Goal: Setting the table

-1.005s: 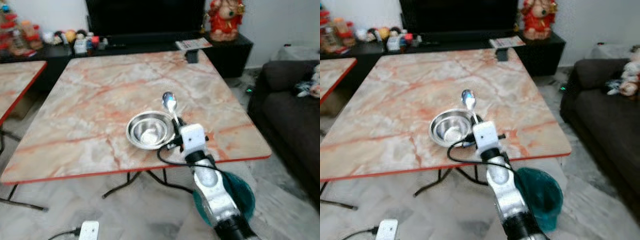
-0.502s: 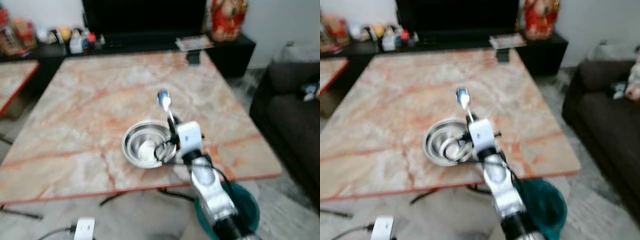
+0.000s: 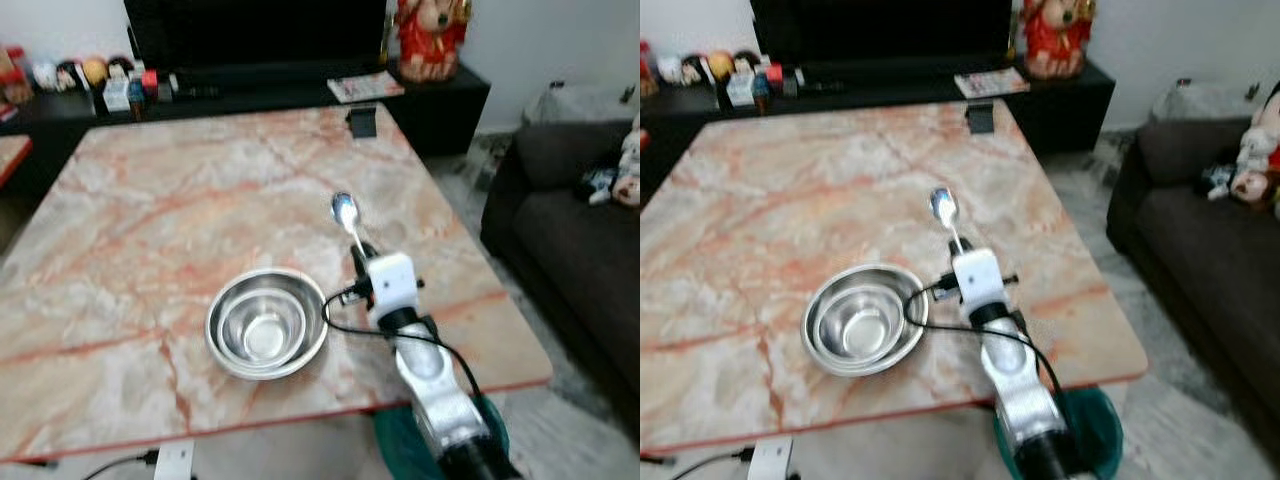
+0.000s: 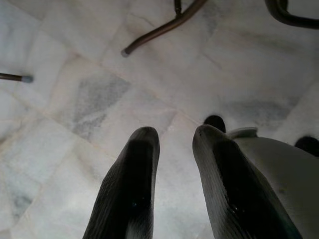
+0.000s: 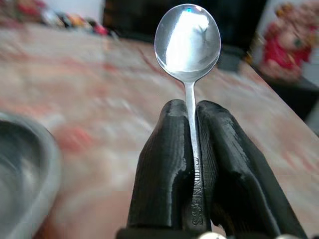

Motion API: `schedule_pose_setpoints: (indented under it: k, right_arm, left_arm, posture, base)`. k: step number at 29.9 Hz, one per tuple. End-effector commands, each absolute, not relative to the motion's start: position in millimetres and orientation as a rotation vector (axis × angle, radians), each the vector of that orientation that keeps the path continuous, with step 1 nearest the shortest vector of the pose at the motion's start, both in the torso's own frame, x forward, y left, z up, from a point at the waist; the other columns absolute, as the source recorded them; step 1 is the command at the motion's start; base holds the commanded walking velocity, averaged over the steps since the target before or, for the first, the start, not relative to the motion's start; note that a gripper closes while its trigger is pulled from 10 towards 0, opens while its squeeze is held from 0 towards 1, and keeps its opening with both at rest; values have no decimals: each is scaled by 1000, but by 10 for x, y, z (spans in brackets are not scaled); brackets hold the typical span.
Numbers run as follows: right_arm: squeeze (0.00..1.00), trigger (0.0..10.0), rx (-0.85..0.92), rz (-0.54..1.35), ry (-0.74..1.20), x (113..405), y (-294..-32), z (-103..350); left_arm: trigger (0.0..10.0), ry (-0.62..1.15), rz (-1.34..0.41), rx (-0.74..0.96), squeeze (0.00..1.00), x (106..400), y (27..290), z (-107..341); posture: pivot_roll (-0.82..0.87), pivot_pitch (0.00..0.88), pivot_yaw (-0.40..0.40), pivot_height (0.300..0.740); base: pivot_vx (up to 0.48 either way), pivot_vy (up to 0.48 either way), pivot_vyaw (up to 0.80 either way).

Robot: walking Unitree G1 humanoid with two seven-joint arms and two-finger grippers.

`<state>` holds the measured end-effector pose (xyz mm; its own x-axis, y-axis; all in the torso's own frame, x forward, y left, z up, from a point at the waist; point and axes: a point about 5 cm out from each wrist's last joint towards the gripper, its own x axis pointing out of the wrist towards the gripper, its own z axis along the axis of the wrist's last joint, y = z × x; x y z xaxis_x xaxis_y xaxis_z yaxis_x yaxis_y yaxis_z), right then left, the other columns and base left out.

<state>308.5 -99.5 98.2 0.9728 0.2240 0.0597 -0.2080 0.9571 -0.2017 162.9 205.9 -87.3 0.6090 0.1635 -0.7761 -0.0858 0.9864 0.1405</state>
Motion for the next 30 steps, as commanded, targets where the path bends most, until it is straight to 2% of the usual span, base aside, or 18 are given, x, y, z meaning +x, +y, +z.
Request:
schedule_pose_setpoints:
  k: [1,21,30]
  right_arm:
    - [0,10000,-186,206,-75,3089,-989,993]
    - [0,10000,-78,186,247,3071,-930,636]
    - [0,10000,-19,191,296,3099,-864,604]
  left_arm:
    - [10000,929,141,92,0,1565,2074,-901]
    - [10000,955,119,121,0,1525,2137,-909]
    - [10000,962,118,129,0,1531,2145,-908]
  posture:
    - [-14,48,22,740]
    - [-4,29,40,740]
    - [6,46,43,740]
  base:
    - [0,0,0]
    - [0,0,0]
    - [0,0,0]
